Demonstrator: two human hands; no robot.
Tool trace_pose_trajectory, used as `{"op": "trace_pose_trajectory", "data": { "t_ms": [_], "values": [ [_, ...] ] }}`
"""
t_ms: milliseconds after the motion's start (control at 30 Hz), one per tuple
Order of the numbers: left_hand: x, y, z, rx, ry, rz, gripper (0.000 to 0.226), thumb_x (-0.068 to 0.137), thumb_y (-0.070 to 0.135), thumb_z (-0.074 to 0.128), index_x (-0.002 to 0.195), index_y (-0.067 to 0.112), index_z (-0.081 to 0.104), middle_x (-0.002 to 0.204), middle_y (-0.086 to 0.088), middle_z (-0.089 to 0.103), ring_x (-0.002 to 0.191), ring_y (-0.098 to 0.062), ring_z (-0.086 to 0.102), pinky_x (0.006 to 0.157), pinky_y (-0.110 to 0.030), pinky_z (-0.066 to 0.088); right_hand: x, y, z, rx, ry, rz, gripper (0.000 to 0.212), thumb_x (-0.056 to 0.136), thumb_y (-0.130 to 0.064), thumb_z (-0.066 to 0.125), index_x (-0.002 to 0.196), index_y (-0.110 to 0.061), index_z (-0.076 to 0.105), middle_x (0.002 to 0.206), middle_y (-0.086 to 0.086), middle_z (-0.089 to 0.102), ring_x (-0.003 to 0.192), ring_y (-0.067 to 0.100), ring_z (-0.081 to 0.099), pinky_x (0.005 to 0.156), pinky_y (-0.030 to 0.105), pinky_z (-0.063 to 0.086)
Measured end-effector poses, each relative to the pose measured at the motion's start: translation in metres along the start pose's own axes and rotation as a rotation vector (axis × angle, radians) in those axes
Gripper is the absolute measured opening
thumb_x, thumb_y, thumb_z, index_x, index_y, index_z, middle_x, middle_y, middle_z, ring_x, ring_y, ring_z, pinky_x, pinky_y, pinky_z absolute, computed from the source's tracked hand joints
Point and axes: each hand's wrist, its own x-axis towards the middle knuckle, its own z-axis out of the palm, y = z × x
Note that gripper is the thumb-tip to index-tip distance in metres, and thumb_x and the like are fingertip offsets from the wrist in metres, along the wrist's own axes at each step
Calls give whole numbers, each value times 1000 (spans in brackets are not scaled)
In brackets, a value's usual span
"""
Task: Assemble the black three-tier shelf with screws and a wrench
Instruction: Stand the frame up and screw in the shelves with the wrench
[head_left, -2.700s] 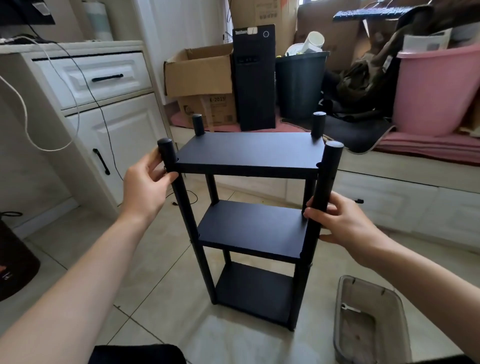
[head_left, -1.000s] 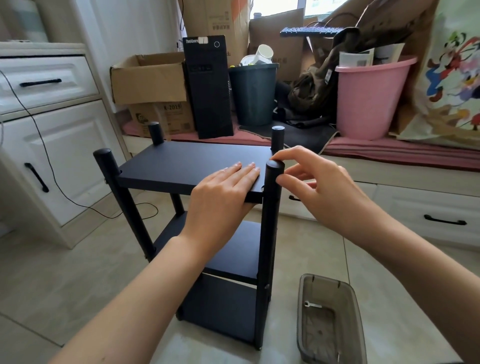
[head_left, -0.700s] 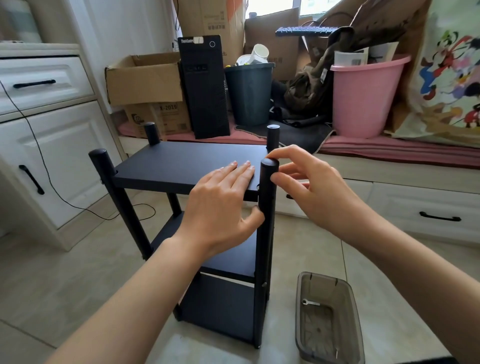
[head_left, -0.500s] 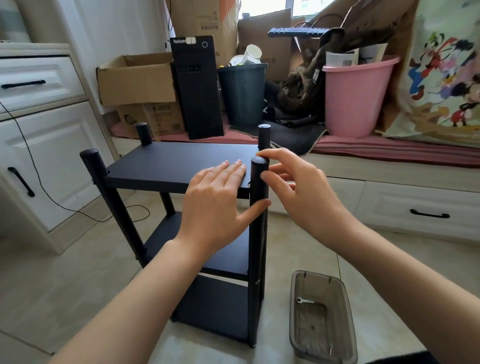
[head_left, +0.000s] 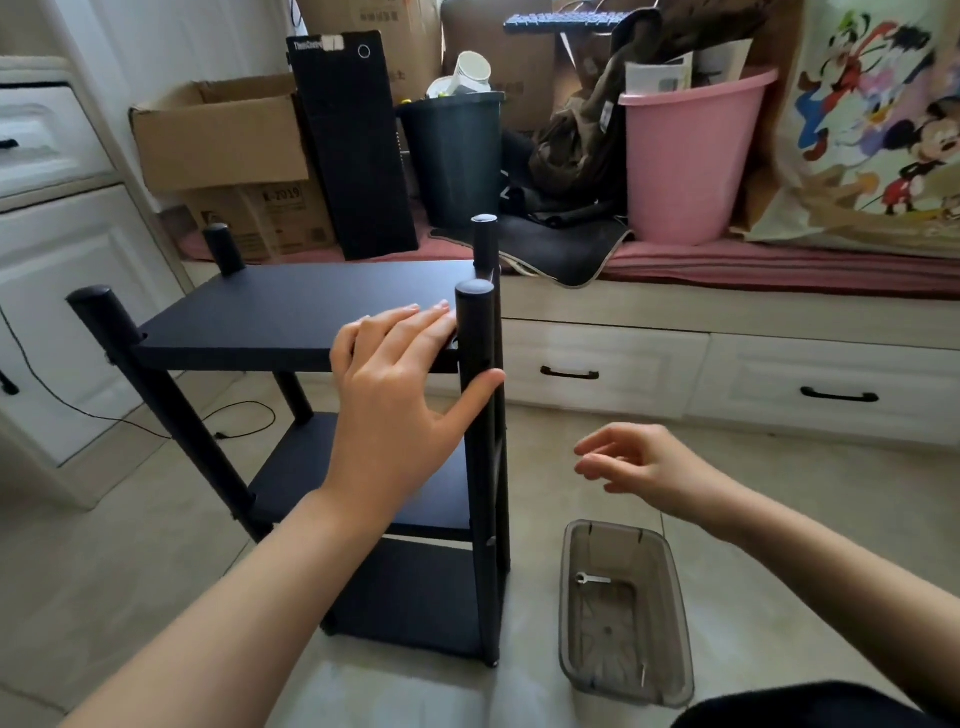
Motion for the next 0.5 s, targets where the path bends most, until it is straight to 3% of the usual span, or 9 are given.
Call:
{"op": "trace_pose_trajectory", "data": {
  "t_ms": [133,267,333,433,500],
  "values": [
    [2,0,4,-1,54,26,55,90,53,63,122,9,69,124,-3,69,123,-24,57,109,-34,26,3,83,25,-38,-28,176,5,94,-22,66,97,-20,69,89,1,75,88,16,72,78,34,59],
    [0,-1,9,12,62,40,53,91,52,64,122,9,69,123,-3,68,121,-25,57,106,-37,28,10,165,57,-216,-125,289,8,90,-27,71,97,-22,68,92,-8,71,83,2,66,71,14,52],
    [-1,-2,9,22,75,44,51,91,50,66,121,9,69,122,-3,68,119,-25,57,104,-36,28,15,197,70,-333,-185,348,9,89,-26,72,96,-21,67,95,-5,70,82,4,65,65,10,47],
    [-1,-2,10,35,78,44,49,93,50,64,120,9,69,121,-3,67,118,-25,56,102,-36,28,19,238,87,-532,-333,431,12,90,-20,68,102,-16,68,107,1,71,95,13,66,68,15,42],
    [-2,-2,11,47,80,48,50,95,52,60,119,9,70,121,-2,67,117,-24,56,101,-38,29,18,258,99,-702,-482,424,11,94,-14,55,89,-16,65,113,7,70,95,19,63,70,22,39]
  ]
}}
